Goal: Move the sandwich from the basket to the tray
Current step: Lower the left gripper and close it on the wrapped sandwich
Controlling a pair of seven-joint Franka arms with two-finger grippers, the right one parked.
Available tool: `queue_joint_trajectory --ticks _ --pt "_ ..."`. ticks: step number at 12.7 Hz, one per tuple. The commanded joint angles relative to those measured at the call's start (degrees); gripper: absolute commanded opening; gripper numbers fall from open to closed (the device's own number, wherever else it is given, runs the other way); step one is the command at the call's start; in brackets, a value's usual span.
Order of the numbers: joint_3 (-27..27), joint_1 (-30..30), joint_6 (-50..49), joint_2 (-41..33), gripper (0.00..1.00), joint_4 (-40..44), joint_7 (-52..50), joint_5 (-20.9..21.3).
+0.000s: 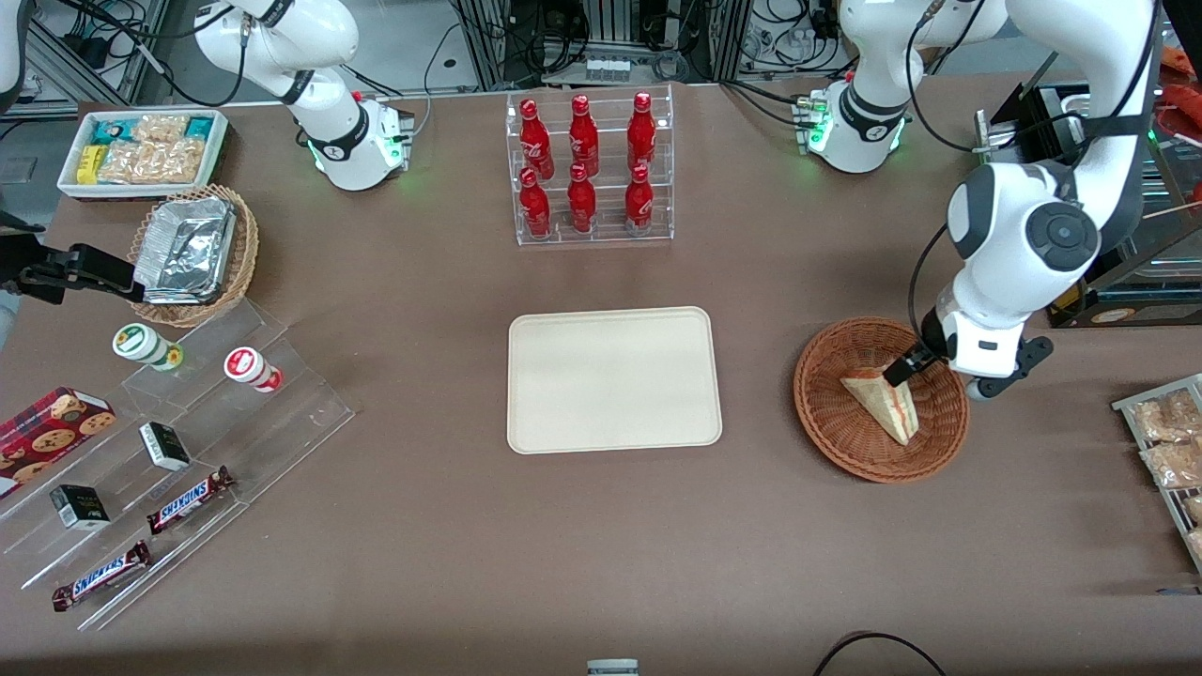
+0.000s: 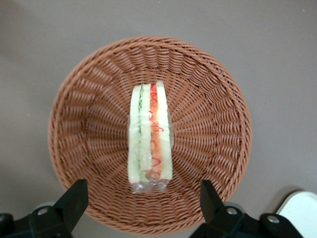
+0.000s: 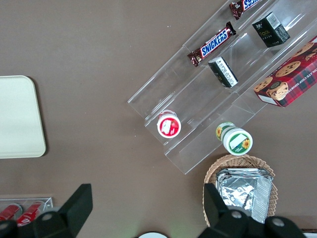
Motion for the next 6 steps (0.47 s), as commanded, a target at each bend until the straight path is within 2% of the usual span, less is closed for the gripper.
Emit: queue_joint_trajectory --ticks 1,6 --pt "0.17 -0.42 1.58 1.75 1.0 0.01 -3.65 0.21" --pt "0.17 -0.42 3.33 4.92 1.0 0.19 -3.91 0.13"
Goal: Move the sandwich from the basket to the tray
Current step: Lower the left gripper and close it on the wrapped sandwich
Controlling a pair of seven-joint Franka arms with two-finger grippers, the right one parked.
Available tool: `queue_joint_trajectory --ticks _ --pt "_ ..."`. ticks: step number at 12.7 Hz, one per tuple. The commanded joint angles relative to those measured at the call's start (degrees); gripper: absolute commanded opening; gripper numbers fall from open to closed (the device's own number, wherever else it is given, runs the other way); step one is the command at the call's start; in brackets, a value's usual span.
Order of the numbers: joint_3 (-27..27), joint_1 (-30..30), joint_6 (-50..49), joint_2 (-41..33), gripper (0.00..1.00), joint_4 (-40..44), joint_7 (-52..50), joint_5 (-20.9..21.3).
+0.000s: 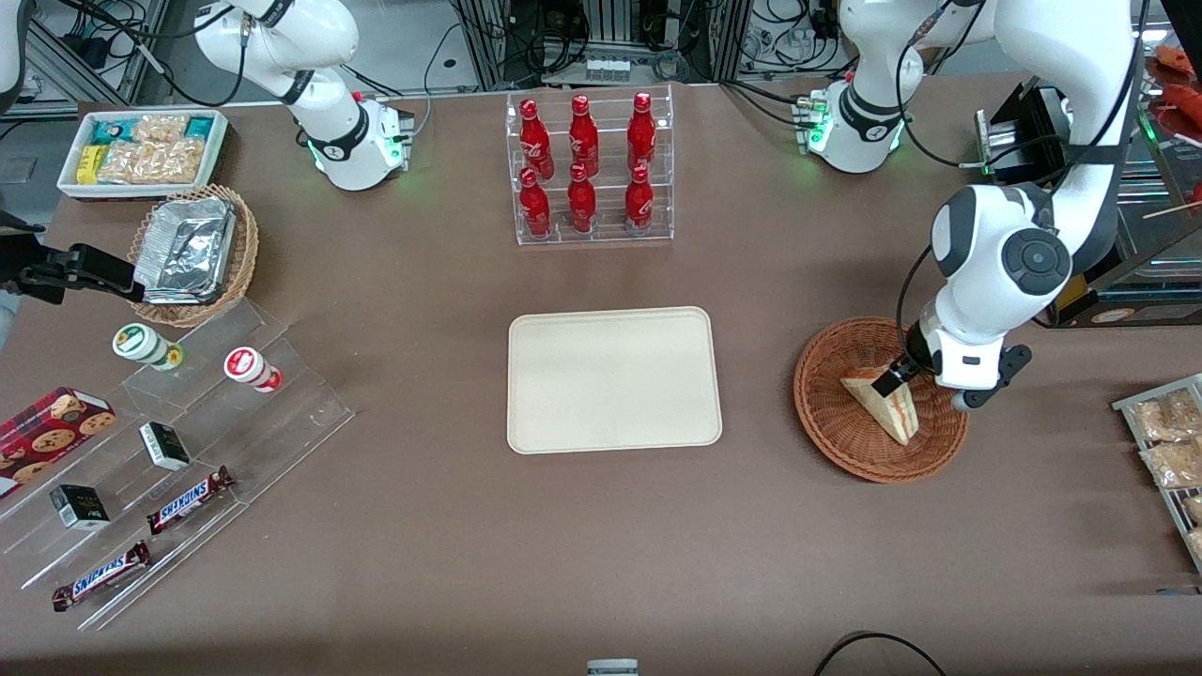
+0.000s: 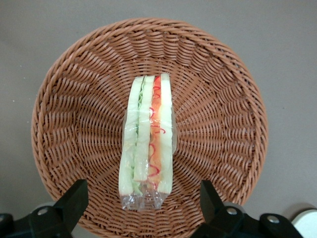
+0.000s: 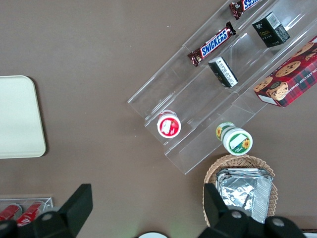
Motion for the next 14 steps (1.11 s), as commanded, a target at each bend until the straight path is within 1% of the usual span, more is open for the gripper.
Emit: queue_joint_trajectory --ticks 1,3,5,7,9,10,11,12,14 --pt "0.23 -0.39 2.59 1.68 1.0 0.11 -1.94 0.04" --pt "0.15 -0.39 5.31 3.7 1.0 0.1 -3.61 0.04" --pt "0.15 -0.39 6.03 4.76 1.0 0.02 -3.79 0.04" --pt "0.15 -0.3 6.12 5.82 1.0 0.02 -3.79 -1.8" --pt "0.23 -0.3 6.29 6.87 0.98 0.02 -3.79 -2.33" --pt "0.15 -0.3 6.03 6.88 0.63 0.02 -3.79 -2.34" --pt "0.15 -0.3 5.59 6.7 0.19 0.02 -3.61 -2.34" --pt "0.23 -0.39 5.24 6.53 0.0 0.02 -2.83 -2.34" --pt "0.23 -0.39 2.79 6.18 0.0 0.8 -1.16 -1.9"
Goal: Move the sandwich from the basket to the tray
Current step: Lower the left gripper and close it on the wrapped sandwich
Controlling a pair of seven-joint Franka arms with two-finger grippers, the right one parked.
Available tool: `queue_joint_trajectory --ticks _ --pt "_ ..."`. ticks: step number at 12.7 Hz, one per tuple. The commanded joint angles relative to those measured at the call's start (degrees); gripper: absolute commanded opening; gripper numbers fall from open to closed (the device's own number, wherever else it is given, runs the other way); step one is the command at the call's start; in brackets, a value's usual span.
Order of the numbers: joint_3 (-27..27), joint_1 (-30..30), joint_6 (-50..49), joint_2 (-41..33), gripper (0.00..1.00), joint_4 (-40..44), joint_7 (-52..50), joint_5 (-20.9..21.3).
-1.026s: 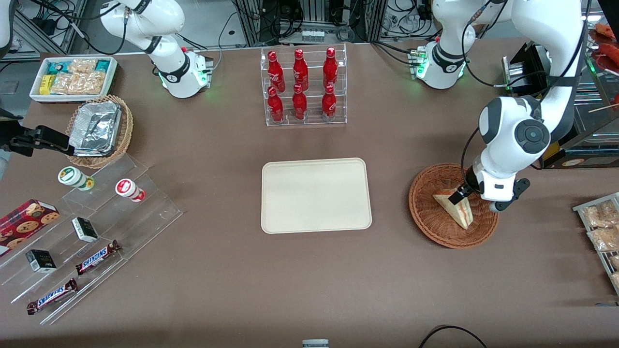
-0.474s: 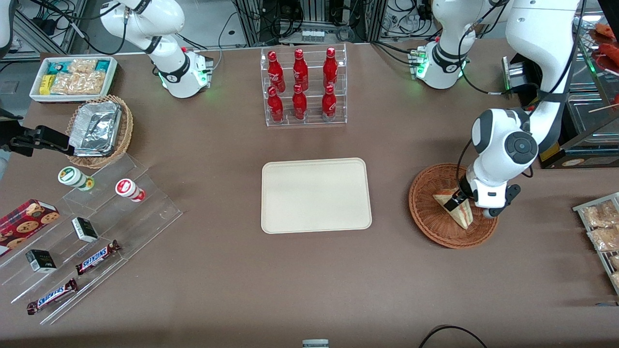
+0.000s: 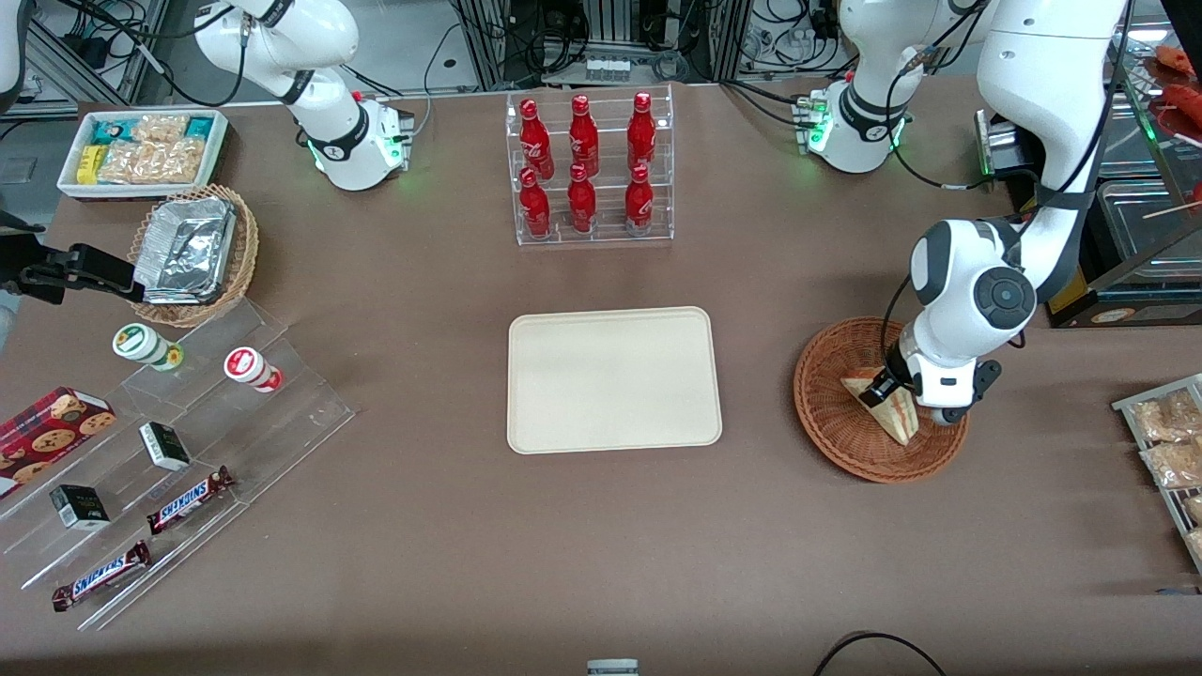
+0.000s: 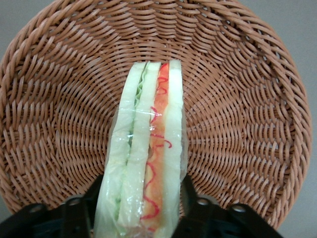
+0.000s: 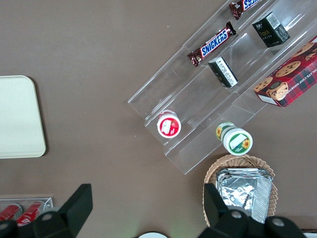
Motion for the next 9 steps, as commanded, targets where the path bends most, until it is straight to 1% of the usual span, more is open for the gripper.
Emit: queue_joint_trajectory --ticks 1,4,6,8,9 --pt "0.21 -0.4 -4.18 -1.15 0.0 1.87 3.53 -0.21" --pt "0.12 -0.57 -12.44 -1.94 0.0 6.35 8.81 0.23" --pt "0.12 -1.63 -20.16 -2.56 0.0 10.91 11.63 0.23" --pt "-0.14 -4.42 -26.41 -2.13 0.0 16.19 11.82 0.32" --pt "-0.31 -5.4 -27.74 -2.04 0.0 17.6 12.34 0.32"
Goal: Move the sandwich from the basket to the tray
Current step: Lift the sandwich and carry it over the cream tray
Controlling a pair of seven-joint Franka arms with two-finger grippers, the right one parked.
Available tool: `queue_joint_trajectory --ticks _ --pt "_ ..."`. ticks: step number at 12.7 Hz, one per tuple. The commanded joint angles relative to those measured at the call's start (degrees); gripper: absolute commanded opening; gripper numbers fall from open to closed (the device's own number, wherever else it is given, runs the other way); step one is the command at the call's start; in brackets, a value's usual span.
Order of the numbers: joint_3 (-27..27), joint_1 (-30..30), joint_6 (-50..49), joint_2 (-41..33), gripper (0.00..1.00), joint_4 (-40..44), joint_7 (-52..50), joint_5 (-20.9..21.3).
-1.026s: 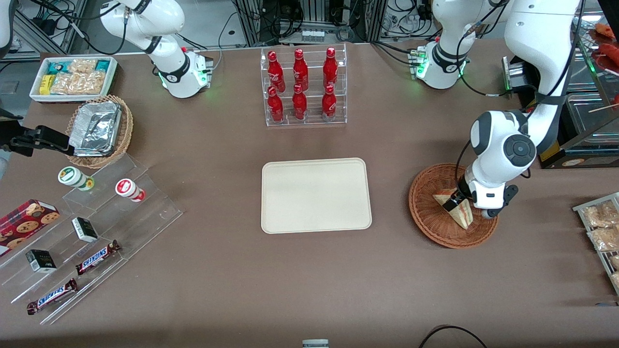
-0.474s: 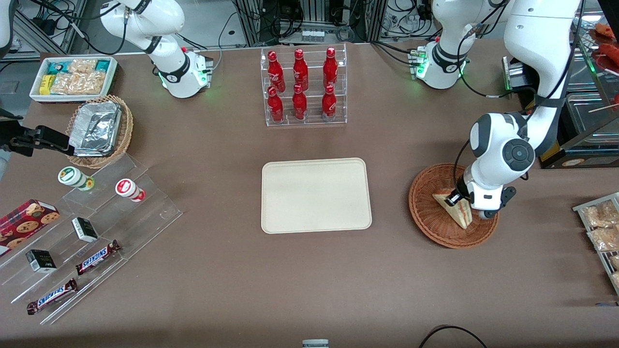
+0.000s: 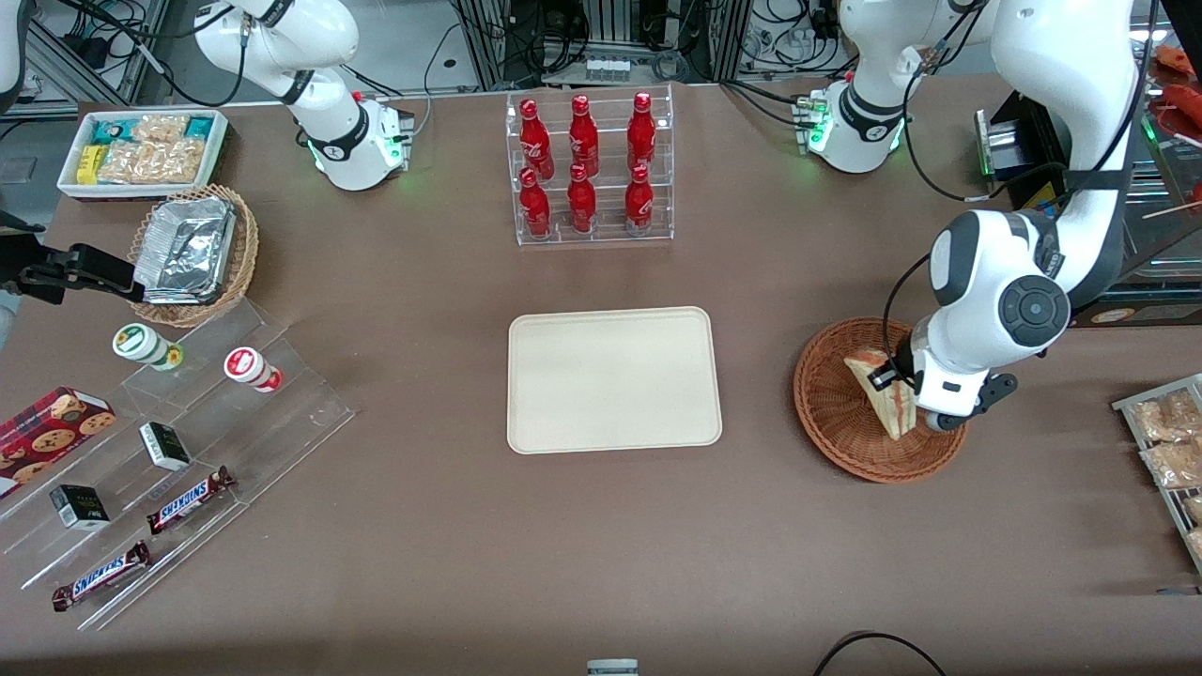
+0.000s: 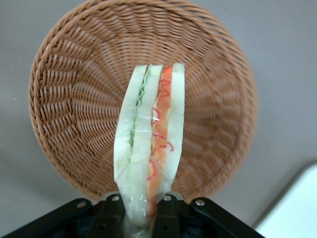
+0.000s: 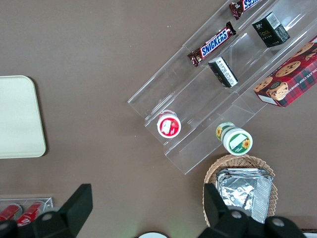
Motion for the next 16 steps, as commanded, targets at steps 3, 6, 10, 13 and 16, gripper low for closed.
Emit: queue_joint_trajectory --ticks 3,6,10,13,16 --pt "0.12 -7.67 -4.13 0.91 0.0 5.13 4.01 0.12" --pt "0.12 -14.27 -4.13 5.2 0.0 10.48 3.31 -0.06" --pt "0.12 -21.13 -3.78 11.01 0.0 17.08 -2.82 -0.32" --pt "0.12 -25.0 -3.6 14.08 0.0 21.12 -4.94 -1.28" --pt "0.12 -28.52 -3.51 19.35 0.0 26.74 -10.3 -2.25"
